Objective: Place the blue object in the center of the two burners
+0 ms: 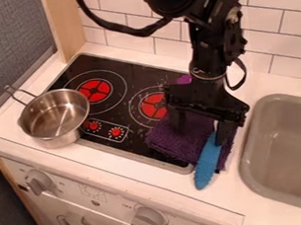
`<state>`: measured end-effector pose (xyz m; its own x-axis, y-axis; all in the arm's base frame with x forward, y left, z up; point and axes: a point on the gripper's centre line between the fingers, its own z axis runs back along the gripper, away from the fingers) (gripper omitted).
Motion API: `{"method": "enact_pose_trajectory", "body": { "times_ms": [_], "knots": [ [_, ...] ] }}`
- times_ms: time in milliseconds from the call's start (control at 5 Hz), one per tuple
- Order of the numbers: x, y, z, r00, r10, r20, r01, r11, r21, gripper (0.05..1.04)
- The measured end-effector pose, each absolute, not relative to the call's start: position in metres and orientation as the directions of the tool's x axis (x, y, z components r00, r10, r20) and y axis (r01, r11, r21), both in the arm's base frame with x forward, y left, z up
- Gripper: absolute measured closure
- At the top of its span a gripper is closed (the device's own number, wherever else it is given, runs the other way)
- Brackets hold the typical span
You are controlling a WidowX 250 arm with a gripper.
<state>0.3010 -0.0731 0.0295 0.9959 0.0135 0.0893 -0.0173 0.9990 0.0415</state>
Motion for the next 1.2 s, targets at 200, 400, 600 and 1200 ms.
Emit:
{"method": "enact_pose_trajectory", "body": {
  "times_ms": [200,400,600,1200],
  "knots": [
    [0.299,-0.08,0.023,0.997,-0.02,0.069,0.018,0.999,0.041,0.083],
    [0.294,-0.093,0.019,0.996,-0.066,0.062,0.063,0.997,0.049,0.083],
    [0.292,-0.098,0.018,0.994,-0.085,0.065,0.082,0.995,0.049,0.083],
    [0.292,-0.098,0.017,0.994,-0.081,0.073,0.078,0.996,0.051,0.703]
  ]
}}
